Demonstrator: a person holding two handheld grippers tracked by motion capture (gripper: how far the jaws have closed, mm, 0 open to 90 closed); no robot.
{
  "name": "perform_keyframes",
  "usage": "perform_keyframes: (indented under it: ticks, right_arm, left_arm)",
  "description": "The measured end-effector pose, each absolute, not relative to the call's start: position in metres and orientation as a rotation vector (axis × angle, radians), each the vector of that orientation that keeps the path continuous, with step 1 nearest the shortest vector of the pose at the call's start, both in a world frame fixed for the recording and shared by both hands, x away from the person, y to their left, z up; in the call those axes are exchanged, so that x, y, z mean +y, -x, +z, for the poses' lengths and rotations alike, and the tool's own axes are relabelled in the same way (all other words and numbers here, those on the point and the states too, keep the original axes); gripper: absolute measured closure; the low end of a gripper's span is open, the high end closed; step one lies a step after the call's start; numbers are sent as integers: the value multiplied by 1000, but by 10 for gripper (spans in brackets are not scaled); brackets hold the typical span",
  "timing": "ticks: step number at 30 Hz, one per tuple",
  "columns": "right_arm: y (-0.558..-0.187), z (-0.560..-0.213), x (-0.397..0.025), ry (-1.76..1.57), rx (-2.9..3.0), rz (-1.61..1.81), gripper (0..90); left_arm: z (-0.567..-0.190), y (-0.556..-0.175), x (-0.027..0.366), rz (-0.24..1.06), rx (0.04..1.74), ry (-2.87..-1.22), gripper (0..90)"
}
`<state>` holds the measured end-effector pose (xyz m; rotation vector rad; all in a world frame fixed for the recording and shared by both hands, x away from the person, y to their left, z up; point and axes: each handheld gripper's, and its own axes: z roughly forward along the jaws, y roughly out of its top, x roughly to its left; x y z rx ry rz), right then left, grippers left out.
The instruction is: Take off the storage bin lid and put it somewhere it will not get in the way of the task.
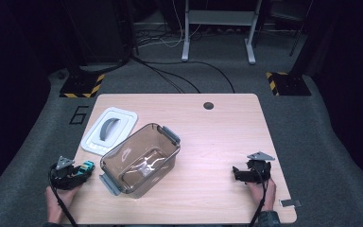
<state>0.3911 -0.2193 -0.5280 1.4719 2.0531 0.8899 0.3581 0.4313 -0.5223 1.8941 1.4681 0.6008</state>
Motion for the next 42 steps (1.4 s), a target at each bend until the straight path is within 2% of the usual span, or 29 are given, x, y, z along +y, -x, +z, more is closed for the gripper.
perform_keyframes:
  ticks: [4, 7, 9, 13, 21, 39, 42]
  right_arm:
    - [-391, -528, -219, -1471, 2053, 890, 54]
    - [-391, -528, -219, -1471, 2053, 889, 54]
    - [-391, -528, -219, -1472, 2053, 890, 54]
    - [-391, -528, -219, -1472, 2053, 890, 54]
    - [-391, -528, -219, -1471, 2052, 887, 54]
    - [-391, -528, -219, -1472, 2052, 888, 52]
    - [-392, -528, -219, -1469, 2060, 887, 28]
  left_arm:
    - [-522, -360, 432, 590, 1478, -1873, 441]
    - [-523, -362, 432, 584, 1480, -1881, 439]
    - [-522, -362, 432, 590, 1477, -1882, 492]
    - [-521, -362, 431, 588, 1477, -1896, 525]
    - [-517, -361, 427, 602, 1453, -1902, 527]
    - [-479, -368, 427, 608, 1388, -1904, 527]
    - [-469, -371, 427, 601, 1370, -1902, 527]
